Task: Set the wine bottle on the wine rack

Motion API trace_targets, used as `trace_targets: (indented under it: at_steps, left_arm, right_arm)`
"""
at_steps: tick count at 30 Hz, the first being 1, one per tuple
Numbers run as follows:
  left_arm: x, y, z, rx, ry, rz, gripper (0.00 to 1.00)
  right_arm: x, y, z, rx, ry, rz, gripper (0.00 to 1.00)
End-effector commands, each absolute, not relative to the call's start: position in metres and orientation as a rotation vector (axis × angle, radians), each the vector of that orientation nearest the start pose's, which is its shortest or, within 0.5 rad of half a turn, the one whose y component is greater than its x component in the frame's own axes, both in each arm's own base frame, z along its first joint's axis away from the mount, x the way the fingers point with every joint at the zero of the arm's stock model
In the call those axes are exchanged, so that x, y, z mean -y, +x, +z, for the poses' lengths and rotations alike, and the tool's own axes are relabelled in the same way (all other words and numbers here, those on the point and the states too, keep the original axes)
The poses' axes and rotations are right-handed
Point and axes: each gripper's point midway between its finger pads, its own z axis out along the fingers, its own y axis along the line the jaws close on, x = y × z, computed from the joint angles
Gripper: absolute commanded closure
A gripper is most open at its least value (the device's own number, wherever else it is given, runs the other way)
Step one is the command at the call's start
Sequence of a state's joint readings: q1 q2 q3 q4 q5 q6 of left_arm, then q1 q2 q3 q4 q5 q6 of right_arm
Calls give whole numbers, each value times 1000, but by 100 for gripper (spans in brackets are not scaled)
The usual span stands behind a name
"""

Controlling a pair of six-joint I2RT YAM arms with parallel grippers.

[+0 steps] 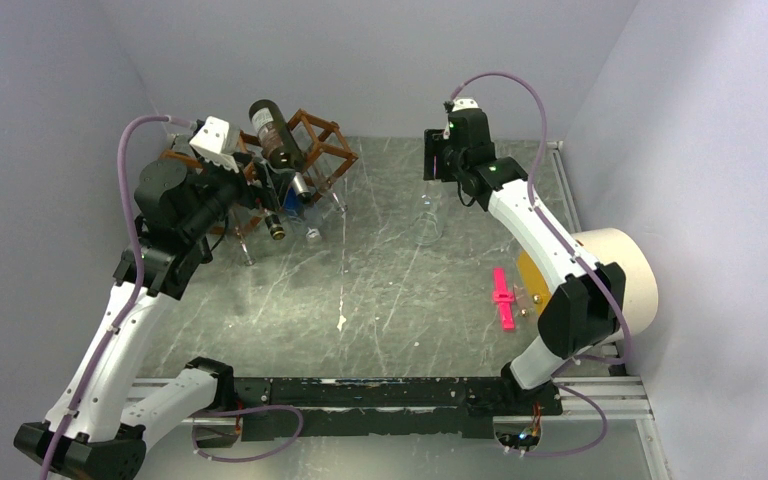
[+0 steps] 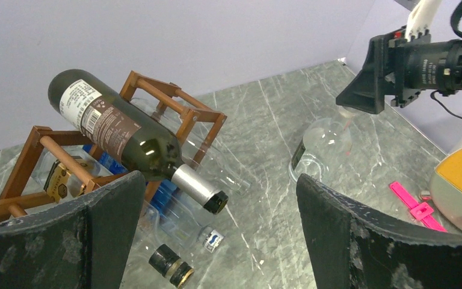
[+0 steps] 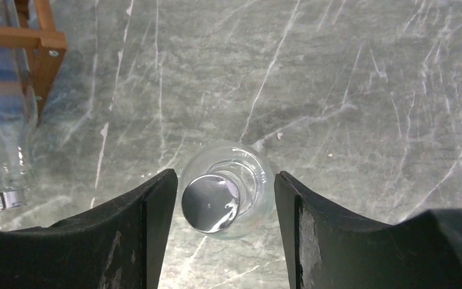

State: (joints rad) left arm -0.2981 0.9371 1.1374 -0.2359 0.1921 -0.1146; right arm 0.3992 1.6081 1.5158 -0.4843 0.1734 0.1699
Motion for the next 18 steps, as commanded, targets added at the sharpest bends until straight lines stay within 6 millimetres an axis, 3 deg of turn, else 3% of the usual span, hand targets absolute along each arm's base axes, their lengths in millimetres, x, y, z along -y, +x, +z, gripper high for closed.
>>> trace_targets:
  at_steps: [1, 13, 18]
  left_arm:
    - [138, 303, 385, -1578, 328, -492, 1]
    - [137, 303, 377, -1594, 311, -497, 1]
    - [142, 304, 374, -1613, 300, -542, 1]
  right_arm:
    - [-162, 441, 233, -2184, -218, 135, 38]
    - [-178, 429, 224, -2257, -291, 214, 66]
    - [-203, 431, 243, -2179, -231, 275, 85]
